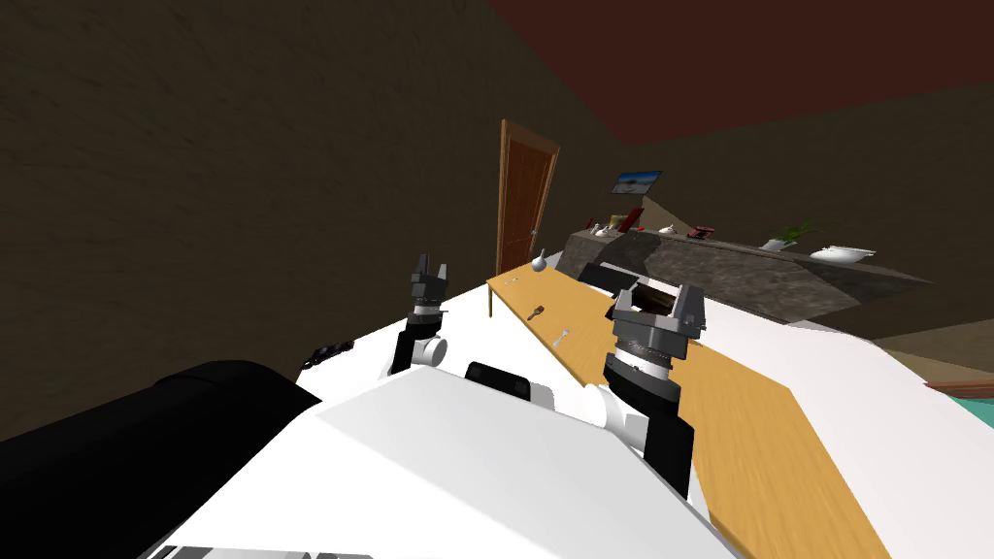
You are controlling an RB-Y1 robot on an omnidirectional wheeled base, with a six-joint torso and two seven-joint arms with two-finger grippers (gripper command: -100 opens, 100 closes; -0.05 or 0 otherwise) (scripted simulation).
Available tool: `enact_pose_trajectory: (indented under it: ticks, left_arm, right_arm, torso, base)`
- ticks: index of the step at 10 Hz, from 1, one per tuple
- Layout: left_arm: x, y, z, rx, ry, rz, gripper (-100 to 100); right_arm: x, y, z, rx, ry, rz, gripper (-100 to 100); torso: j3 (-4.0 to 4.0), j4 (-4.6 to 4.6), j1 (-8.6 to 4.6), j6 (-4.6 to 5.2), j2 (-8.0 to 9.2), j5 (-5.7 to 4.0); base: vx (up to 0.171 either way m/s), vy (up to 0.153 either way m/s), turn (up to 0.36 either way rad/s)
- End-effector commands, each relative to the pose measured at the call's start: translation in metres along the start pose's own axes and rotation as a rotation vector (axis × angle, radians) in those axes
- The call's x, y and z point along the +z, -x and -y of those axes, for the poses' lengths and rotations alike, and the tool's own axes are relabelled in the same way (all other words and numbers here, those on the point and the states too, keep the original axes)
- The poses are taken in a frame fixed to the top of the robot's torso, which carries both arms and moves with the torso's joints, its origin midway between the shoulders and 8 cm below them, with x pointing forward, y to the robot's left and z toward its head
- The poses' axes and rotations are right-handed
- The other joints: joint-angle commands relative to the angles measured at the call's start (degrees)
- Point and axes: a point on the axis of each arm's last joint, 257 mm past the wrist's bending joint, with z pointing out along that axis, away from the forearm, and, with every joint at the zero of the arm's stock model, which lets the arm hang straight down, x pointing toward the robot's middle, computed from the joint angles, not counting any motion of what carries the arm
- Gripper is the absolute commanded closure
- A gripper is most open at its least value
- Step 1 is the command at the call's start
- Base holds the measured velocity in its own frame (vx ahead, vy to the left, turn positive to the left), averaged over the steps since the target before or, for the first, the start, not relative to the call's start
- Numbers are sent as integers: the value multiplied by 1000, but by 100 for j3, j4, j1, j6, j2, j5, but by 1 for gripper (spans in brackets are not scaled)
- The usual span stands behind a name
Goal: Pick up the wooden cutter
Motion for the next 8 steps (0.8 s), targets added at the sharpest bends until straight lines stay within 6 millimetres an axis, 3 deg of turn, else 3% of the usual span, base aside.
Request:
enact_pose_trajectory:
  ticks: [1, 8]
  left_arm:
    - [0, 0, 0, 0, 0, 0, 0]
    - [0, 0, 0, 0, 0, 0, 0]
  right_arm:
    - [-3, -10, 7, -44, -22, -39, -100]
    - [-32, -54, 51, -272, -129, -237, -100]
  torso:
    - [0, 0, 0, 0, 0, 0]
    - [-8, -3, 14, -1, -13, 3]
  base:
    - [14, 20, 70]
    - [36, 41, 81]
